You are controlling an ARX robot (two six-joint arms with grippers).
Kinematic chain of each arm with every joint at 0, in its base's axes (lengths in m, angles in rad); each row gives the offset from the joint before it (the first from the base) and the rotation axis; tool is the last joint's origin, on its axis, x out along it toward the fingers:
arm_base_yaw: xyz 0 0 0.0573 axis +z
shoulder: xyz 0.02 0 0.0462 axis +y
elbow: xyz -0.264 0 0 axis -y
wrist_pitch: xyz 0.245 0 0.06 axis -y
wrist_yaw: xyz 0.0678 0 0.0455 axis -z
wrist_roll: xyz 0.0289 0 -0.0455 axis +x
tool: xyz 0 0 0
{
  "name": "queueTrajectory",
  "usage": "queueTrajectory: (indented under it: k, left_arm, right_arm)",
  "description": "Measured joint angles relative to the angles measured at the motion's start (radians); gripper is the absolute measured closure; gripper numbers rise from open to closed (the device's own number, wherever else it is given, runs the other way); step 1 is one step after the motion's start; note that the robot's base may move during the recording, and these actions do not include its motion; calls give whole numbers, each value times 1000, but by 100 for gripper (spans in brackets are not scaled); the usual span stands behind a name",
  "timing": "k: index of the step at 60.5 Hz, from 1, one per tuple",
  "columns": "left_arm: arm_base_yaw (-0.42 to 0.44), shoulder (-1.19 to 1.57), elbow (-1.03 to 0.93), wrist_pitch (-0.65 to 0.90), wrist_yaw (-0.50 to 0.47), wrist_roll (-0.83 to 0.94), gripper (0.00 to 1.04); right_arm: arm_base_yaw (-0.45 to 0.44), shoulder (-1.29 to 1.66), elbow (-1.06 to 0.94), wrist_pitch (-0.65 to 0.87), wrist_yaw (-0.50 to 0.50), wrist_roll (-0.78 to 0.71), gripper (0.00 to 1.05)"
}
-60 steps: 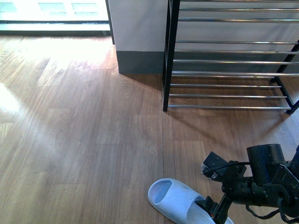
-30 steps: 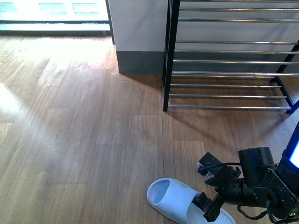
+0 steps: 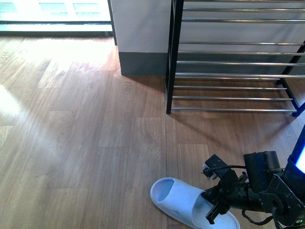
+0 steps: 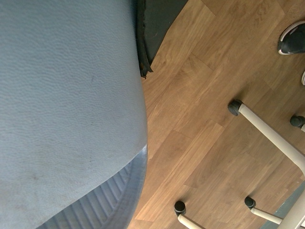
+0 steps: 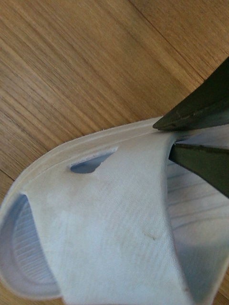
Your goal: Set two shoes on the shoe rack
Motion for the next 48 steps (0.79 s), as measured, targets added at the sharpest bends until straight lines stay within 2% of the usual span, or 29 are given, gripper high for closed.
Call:
queueTrajectory:
  k: [14, 26, 37, 48]
  left_arm:
    - [0, 0, 0, 0, 0, 0, 103]
    - [0, 0, 0, 0, 0, 0, 103]
    - [0, 0, 0, 0, 0, 0, 103]
    - [0, 0, 0, 0, 0, 0, 103]
  right_arm:
    - [0, -10, -14, 23, 9, 54, 103]
    - [-27, -119, -67, 31, 45, 44, 103]
    - [-60, -347, -138, 31, 52, 6, 103]
    - [-80, -739, -293, -37, 84, -111, 103]
